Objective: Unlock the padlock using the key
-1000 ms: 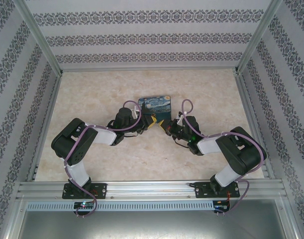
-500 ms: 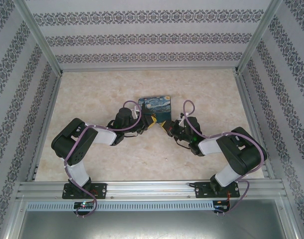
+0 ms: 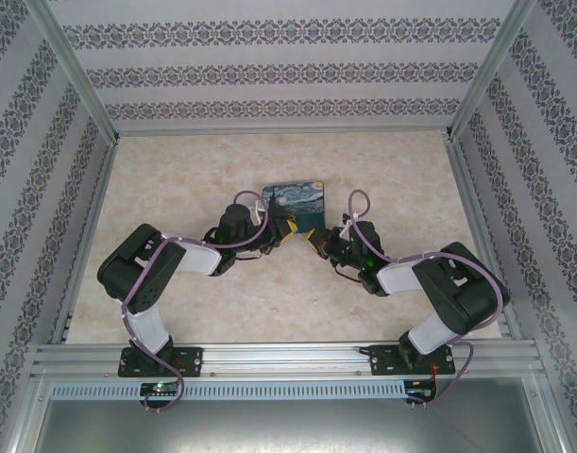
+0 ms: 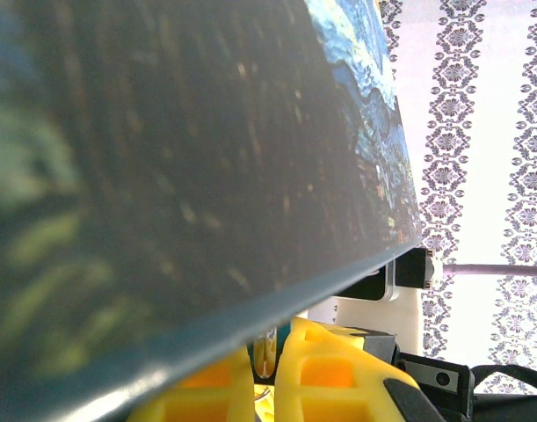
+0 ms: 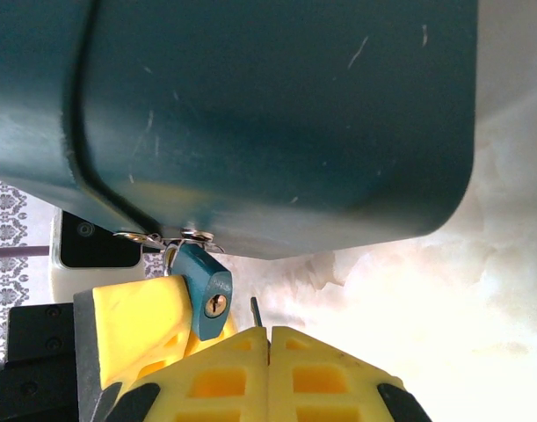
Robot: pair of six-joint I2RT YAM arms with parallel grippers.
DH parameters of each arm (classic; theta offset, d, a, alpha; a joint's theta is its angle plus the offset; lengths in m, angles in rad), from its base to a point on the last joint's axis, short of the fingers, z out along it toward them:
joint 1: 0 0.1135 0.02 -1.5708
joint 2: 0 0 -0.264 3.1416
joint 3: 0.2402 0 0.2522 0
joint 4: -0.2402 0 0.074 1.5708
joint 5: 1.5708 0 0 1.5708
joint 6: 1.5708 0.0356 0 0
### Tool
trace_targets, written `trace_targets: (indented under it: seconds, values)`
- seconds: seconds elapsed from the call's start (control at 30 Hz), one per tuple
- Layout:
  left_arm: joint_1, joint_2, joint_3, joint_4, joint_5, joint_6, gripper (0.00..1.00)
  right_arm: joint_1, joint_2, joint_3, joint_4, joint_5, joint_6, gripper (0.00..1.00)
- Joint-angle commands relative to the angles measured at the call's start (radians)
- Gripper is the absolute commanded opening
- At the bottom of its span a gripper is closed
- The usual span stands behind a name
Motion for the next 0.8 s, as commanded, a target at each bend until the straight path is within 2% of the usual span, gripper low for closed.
trace_targets:
  seconds: [0.0,0.53,0.77]
  values:
    - [0.005,0.01,0.026,0.037,0.017,0.019,0.0,-0.004,-0.025,0.028,0.005,-0.014,-0.014,0.0]
    - [0.004,0.011,0.027,0.048,0.019,0.01,0.0,0.012,-0.029,0.055,-0.004,-0.01,-0.015,0.0]
    - [0.001,0.017,0.025,0.11,0.03,-0.048,0.0,0.013,-0.012,0.06,0.005,-0.006,-0.012,0.0]
